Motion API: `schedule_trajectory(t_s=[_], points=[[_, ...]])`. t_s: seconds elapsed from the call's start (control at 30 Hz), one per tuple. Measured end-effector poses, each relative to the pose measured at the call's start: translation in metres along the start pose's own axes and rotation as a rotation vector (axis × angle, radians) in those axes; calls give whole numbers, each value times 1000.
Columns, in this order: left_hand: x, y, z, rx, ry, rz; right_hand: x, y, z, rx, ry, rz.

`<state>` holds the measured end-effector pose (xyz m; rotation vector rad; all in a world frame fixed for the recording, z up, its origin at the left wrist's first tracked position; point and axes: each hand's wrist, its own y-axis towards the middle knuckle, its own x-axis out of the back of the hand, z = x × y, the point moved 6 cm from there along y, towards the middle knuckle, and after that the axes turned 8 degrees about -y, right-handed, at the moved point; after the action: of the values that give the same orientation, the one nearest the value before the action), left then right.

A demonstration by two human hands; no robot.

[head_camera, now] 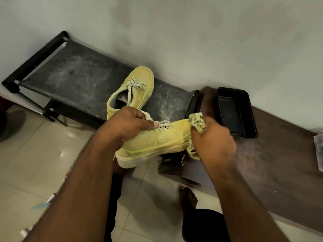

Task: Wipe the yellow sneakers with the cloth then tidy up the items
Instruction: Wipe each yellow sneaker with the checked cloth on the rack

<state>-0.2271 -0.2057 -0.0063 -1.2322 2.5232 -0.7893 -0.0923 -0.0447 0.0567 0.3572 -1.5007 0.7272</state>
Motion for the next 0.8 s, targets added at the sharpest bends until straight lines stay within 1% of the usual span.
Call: schedule_trajectory(t_s=[0.07, 0.13, 0.23, 0.27, 0.3, 0.4, 0.43, 0.47, 0.57, 0.6, 0.63, 0.73, 0.77, 0.8], points=[[-1, 0, 0, -12, -8, 11, -12, -14, 23, 86, 18, 46], [-1, 1, 1, -18, -17, 17, -18, -26, 34, 119, 181, 39], [1, 3, 3, -24, -14, 21, -28, -25, 23, 14, 536, 143], [1, 3, 3, -25, -7, 23, -27, -23, 15, -15, 576, 161], [1, 3, 3, -30, -3, 22, -23, -19, 7, -24, 520, 138], [0, 3, 1, -46, 27, 1, 0, -6, -11, -14, 168, -35], [0, 3, 0, -48, 34, -6, 4, -5, -9, 12, 116, -49], [-1, 3, -1, -46, 38, -9, 4, -7, -2, 68, 83, -40], [-1, 1, -1, -37, 48, 10, -14, -29, 34, 332, -12, 36], [-1, -1, -2, -32, 54, 19, -15, -30, 36, 354, -28, 35], [-1, -2, -2, -26, 62, 26, -12, -24, 32, 311, -41, 24], [-2, -7, -3, 6, 107, 28, 1, 3, 2, 67, -34, -34], [-2, -8, -4, 15, 110, 29, 0, 3, -1, 39, 19, -27], [-2, -9, -4, 23, 110, 35, -5, -2, 4, 60, 94, 3]])
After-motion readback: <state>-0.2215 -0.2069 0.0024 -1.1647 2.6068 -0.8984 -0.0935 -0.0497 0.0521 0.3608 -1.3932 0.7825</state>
